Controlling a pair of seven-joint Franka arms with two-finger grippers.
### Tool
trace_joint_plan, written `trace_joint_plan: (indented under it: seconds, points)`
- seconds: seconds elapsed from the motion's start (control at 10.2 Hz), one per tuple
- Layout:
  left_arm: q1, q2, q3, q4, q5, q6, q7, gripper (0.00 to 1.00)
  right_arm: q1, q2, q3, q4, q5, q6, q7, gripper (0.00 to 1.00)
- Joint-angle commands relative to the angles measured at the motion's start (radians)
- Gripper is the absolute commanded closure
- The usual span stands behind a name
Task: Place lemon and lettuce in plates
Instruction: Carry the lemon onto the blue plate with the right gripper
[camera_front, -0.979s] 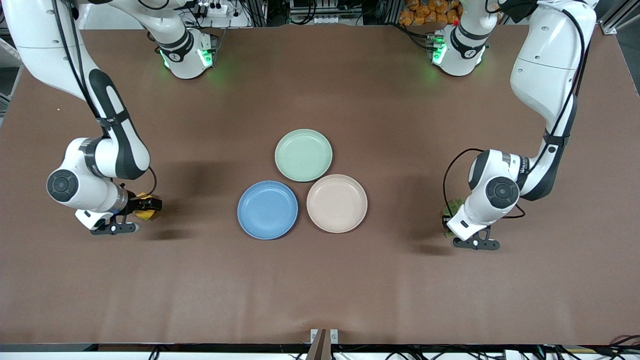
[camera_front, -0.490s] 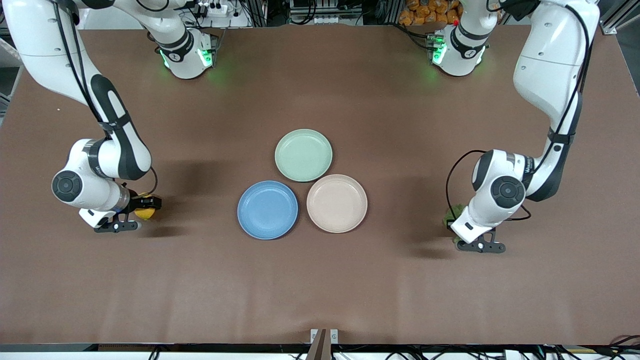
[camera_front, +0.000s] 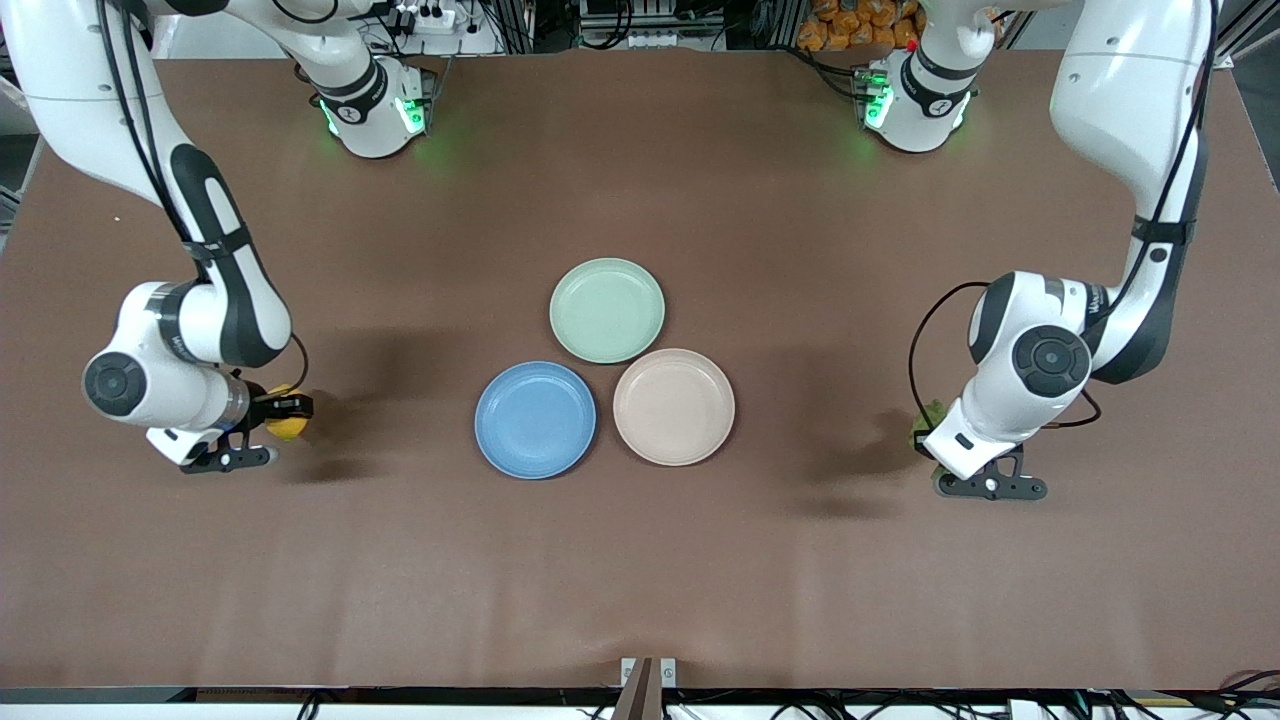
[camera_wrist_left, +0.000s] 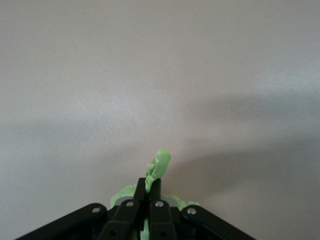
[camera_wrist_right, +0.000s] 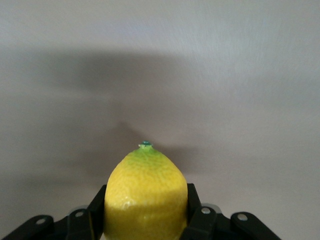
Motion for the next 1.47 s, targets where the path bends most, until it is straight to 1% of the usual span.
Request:
trace_joint_plan:
  seconds: [0.0, 0.1, 0.2, 0.39, 0.49, 0.78, 0.88, 0.98, 1.08, 1.17, 1.37]
  points:
    - [-0.008, -0.028, -0.029, 0.036, -0.019, -0.088, -0.043, 1.0, 0.067, -0.014, 0.021, 0.142, 0.117, -0.14, 0.105, 1.0]
    - [-0.011, -0.031, -0.038, 0.061, -0.039, -0.129, -0.044, 1.0, 0.099, -0.02, 0.022, 0.18, 0.177, -0.142, 0.151, 1.0]
    - [-0.01, -0.032, -0.049, 0.084, -0.051, -0.162, -0.046, 1.0, 0.142, -0.015, 0.025, 0.208, 0.186, -0.134, 0.206, 1.0]
    - [-0.021, -0.034, -0.052, 0.121, -0.053, -0.211, -0.055, 1.0, 0.232, 0.015, 0.025, 0.231, 0.195, -0.108, 0.332, 1.0]
    - [-0.022, -0.034, -0.059, 0.133, -0.053, -0.229, -0.064, 1.0, 0.283, 0.04, 0.025, 0.231, 0.199, -0.073, 0.386, 1.0]
    - [-0.03, -0.032, -0.079, 0.179, -0.055, -0.289, -0.098, 1.0, 0.377, 0.116, 0.025, 0.231, 0.2, 0.025, 0.513, 1.0]
    - [-0.03, -0.032, -0.092, 0.19, -0.055, -0.301, -0.103, 1.0, 0.392, 0.139, 0.027, 0.231, 0.202, 0.051, 0.526, 1.0]
    - [-0.031, -0.034, -0.095, 0.191, -0.056, -0.305, -0.118, 1.0, 0.404, 0.162, 0.03, 0.231, 0.235, 0.082, 0.527, 1.0]
    - [-0.038, -0.032, -0.107, 0.197, -0.064, -0.306, -0.133, 1.0, 0.424, 0.181, 0.03, 0.231, 0.316, 0.117, 0.532, 1.0]
    - [-0.039, -0.034, -0.11, 0.197, -0.07, -0.312, -0.136, 1.0, 0.435, 0.19, 0.03, 0.231, 0.371, 0.128, 0.529, 1.0]
    - [-0.047, -0.032, -0.113, 0.208, -0.071, -0.312, -0.158, 1.0, 0.446, 0.195, 0.03, 0.23, 0.38, 0.128, 0.529, 1.0]
